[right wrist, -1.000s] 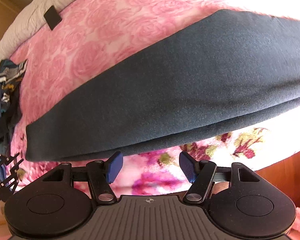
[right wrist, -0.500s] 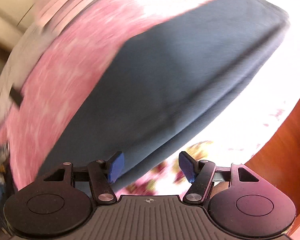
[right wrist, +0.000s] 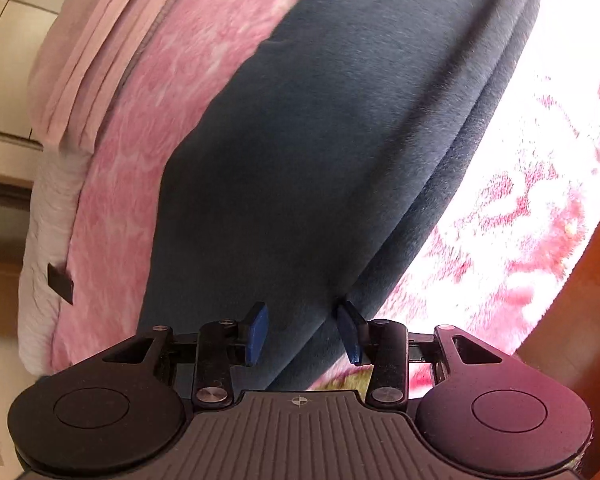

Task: Fold clothes
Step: 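Carry the lifted leg over onto the other leg with the left tool, then lower the leg onto the other leg and open the left tool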

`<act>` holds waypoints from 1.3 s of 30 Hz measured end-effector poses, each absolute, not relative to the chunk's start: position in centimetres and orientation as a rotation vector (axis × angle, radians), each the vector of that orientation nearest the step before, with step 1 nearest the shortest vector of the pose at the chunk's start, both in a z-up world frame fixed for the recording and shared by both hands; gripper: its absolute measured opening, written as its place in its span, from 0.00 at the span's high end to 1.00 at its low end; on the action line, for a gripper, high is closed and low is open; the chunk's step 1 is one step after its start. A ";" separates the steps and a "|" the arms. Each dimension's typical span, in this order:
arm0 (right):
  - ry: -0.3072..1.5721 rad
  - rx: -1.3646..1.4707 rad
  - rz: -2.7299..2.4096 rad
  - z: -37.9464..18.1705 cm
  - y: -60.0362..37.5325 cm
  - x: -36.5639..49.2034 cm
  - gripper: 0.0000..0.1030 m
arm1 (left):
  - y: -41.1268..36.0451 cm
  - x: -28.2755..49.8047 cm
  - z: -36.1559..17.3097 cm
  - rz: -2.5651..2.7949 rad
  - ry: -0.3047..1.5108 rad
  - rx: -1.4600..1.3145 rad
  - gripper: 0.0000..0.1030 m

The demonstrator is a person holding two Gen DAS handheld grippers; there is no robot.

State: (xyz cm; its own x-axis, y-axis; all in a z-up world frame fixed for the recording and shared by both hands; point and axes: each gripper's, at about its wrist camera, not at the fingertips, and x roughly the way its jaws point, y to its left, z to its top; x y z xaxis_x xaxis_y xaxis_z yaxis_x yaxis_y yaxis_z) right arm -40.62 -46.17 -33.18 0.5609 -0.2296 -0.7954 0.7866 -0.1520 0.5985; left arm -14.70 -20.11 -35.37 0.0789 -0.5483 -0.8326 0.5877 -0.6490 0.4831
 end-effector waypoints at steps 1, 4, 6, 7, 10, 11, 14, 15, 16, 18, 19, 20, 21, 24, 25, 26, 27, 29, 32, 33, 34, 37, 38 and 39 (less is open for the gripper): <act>0.494 1.485 -0.952 -33.5 -46.4 -40.7 0.59 | -20.2 -14.7 -35.4 -1.702 0.036 1.522 0.80; 0.459 1.528 -0.946 -34.0 -47.1 -41.2 0.60 | -20.3 -14.8 -35.4 -1.707 0.038 1.540 0.93; 0.463 1.531 -0.946 -33.8 -47.3 -41.2 0.96 | -20.4 -14.9 -35.0 -1.705 0.057 1.538 0.98; 0.472 1.524 -0.943 -33.3 -47.4 -41.3 0.98 | -20.4 -14.8 -34.4 -1.705 0.059 1.531 0.98; 0.499 1.480 -0.928 -31.7 -47.3 -41.5 0.98 | -20.1 -14.5 -32.6 -1.705 0.055 1.504 0.99; 0.509 1.460 -0.918 -31.3 -47.1 -41.6 0.98 | -20.0 -14.5 -32.1 -1.706 0.057 1.497 0.99; 0.566 1.430 -0.918 -31.0 -46.6 -42.1 0.98 | -19.7 -14.8 -32.8 -1.729 0.075 1.522 0.99; 0.581 1.440 -0.928 -31.7 -46.5 -42.1 0.98 | -19.6 -15.0 -33.4 -1.738 0.074 1.545 0.99; 0.596 1.450 -0.938 -32.5 -46.4 -42.1 0.98 | -19.6 -15.3 -34.0 -1.742 0.067 1.566 0.99; 0.596 1.476 -0.952 -33.5 -46.4 -42.1 0.98 | -19.6 -15.7 -35.0 -1.748 0.056 1.602 0.98; 0.589 1.482 -0.954 -33.4 -46.4 -41.9 0.98 | -19.6 -15.6 -35.0 -1.746 0.059 1.598 0.98; 0.591 1.475 -0.953 -33.2 -46.4 -41.9 0.98 | -19.6 -15.5 -34.9 -1.745 0.062 1.595 0.95; 0.597 1.460 -0.947 -32.8 -46.3 -41.9 0.98 | -19.5 -15.4 -34.9 -1.741 0.067 1.592 0.94; 0.613 1.429 -0.942 -31.5 -45.9 -41.8 0.94 | -18.3 -14.0 -34.1 -1.699 0.091 1.598 0.91; 0.620 1.433 -0.952 -31.2 -45.6 -41.9 0.85 | -17.8 -13.5 -33.8 -1.682 0.098 1.603 0.90; 0.627 1.436 -0.962 -31.0 -45.4 -41.9 0.79 | -17.1 -12.7 -33.6 -1.658 0.107 1.613 0.89; 0.631 1.443 -0.968 -30.7 -45.0 -41.9 0.76 | -16.5 -12.0 -33.4 -1.636 0.116 1.622 0.88; 0.634 1.457 -0.936 -30.5 -44.1 -41.3 0.71 | -15.2 -10.7 -33.3 -1.592 0.133 1.638 0.83; 0.677 1.443 -0.835 -30.4 -42.7 -38.7 0.71 | -14.2 -9.0 -33.8 -1.537 0.168 1.659 0.81; 0.689 1.434 -0.785 -30.5 -42.2 -37.2 0.71 | -14.3 -8.5 -33.9 -1.520 0.193 1.648 0.81; 0.700 1.423 -0.738 -30.6 -41.7 -35.7 0.71 | -14.3 -8.0 -34.0 -1.505 0.218 1.636 0.81; 0.716 1.381 -0.616 -31.1 -40.7 -31.1 0.71 | -14.1 -6.8 -34.5 -1.496 0.282 1.601 0.81; 0.719 1.365 -0.582 -31.4 -40.4 -29.7 0.71 | -13.9 -6.5 -34.7 -1.502 0.291 1.593 0.84; 0.725 1.344 -0.551 -31.7 -40.1 -28.2 0.71 | -13.6 -6.4 -34.8 -1.512 0.282 1.584 0.84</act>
State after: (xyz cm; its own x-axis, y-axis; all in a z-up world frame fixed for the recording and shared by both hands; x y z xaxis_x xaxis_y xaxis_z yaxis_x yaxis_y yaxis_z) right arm -28.24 -40.09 -31.68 0.6687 0.0501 -0.7418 0.7282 0.1574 0.6671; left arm -6.42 -13.56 -34.76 0.2257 -0.4045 -0.8862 0.6968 -0.5688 0.4370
